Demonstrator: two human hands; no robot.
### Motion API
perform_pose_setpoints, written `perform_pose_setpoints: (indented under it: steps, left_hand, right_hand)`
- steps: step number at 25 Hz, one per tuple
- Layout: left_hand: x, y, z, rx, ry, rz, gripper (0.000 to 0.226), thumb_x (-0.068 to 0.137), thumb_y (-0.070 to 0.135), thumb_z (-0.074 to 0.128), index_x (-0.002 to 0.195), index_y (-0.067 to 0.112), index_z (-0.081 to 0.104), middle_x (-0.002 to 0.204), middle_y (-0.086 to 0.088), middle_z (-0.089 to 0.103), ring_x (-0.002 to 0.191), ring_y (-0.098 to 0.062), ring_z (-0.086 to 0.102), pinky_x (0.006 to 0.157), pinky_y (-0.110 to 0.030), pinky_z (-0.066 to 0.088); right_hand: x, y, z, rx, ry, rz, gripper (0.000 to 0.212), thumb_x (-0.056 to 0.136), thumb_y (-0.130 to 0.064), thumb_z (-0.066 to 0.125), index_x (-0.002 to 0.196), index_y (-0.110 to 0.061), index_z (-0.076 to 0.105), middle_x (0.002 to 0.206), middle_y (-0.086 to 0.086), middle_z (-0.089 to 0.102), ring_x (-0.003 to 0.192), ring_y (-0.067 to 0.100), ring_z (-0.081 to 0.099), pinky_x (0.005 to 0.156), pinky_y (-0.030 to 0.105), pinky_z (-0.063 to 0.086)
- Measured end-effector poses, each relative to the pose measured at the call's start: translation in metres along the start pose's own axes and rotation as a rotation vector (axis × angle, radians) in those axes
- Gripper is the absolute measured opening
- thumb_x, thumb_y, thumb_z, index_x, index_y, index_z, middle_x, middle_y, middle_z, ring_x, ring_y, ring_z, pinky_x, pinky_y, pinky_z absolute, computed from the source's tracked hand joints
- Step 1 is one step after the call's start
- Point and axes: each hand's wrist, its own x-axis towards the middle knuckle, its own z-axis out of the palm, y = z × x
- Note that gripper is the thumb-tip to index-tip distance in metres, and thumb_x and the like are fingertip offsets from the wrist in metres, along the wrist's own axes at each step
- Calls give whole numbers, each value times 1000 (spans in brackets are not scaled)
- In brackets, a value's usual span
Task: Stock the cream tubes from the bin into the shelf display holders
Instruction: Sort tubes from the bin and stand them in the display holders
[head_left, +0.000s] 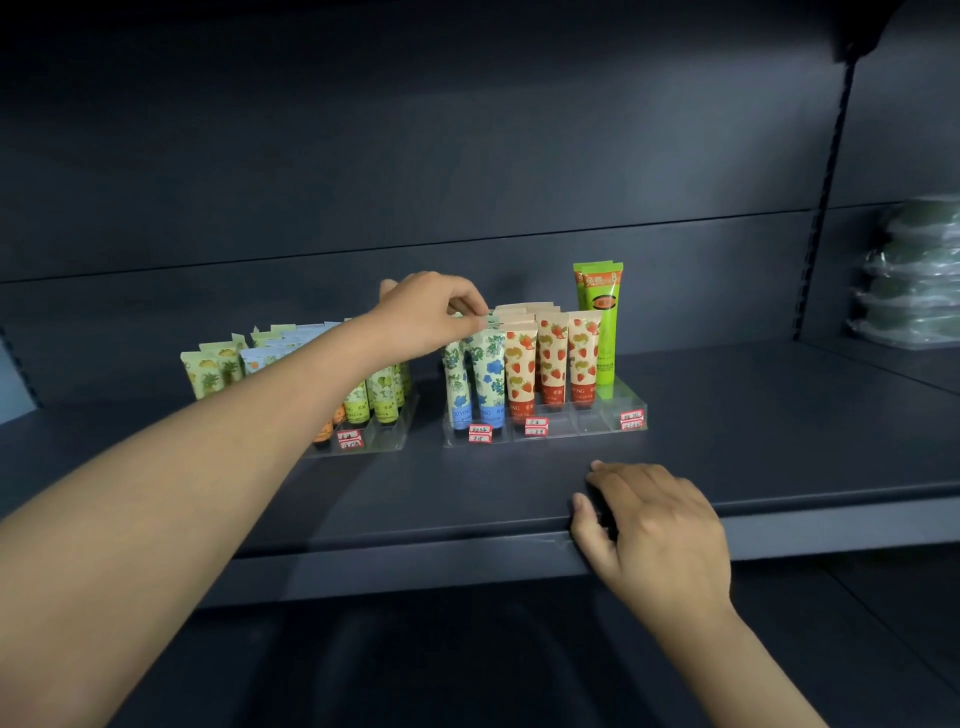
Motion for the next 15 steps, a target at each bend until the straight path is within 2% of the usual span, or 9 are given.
perform_pose_setpoints:
  steps: [3, 7, 9, 12, 15]
  left_hand:
    - [-14, 5, -2, 34, 105, 14, 16, 91, 32, 52, 102, 30, 63, 95, 19, 56, 109, -9, 49, 89, -32, 21]
    - [-45, 11, -1, -10, 210, -29, 19, 92, 28, 48, 105, 25, 62, 98, 16, 52, 110, -14, 48, 87, -32, 25]
    - [-68, 13, 1, -48, 236, -60, 19, 91, 25, 48, 105, 23, 61, 102, 12, 57, 110, -17, 51, 90, -34, 31]
    - [-105, 14, 1, -10, 221, -87, 23, 93, 24, 44, 111, 21, 58, 112, 8, 61, 112, -17, 50, 88, -34, 29]
    - [-151, 14, 0, -23, 155, -117, 23, 94, 27, 45, 112, 21, 58, 113, 7, 60, 114, -18, 49, 93, -36, 32]
  right_hand:
    - [4, -2, -5, -21, -70, 21, 37, 83, -37, 43, 73, -13, 68, 78, 0, 70, 68, 23, 64, 60, 28, 47]
    - [14, -6, -13, -69, -271, 76, 41, 81, -44, 38, 65, -14, 60, 67, 1, 61, 65, 26, 58, 58, 30, 41]
    - [21, -11, -20, -77, -429, 146, 47, 83, -48, 34, 76, -12, 63, 80, 4, 63, 80, 27, 58, 67, 32, 40]
    - [35, -19, -38, -67, -679, 173, 43, 93, -44, 37, 103, -10, 61, 110, 9, 60, 106, 29, 50, 84, 36, 39]
    - [39, -37, -65, -45, -822, 184, 41, 94, -43, 39, 112, -10, 57, 117, 12, 56, 112, 30, 47, 87, 38, 40]
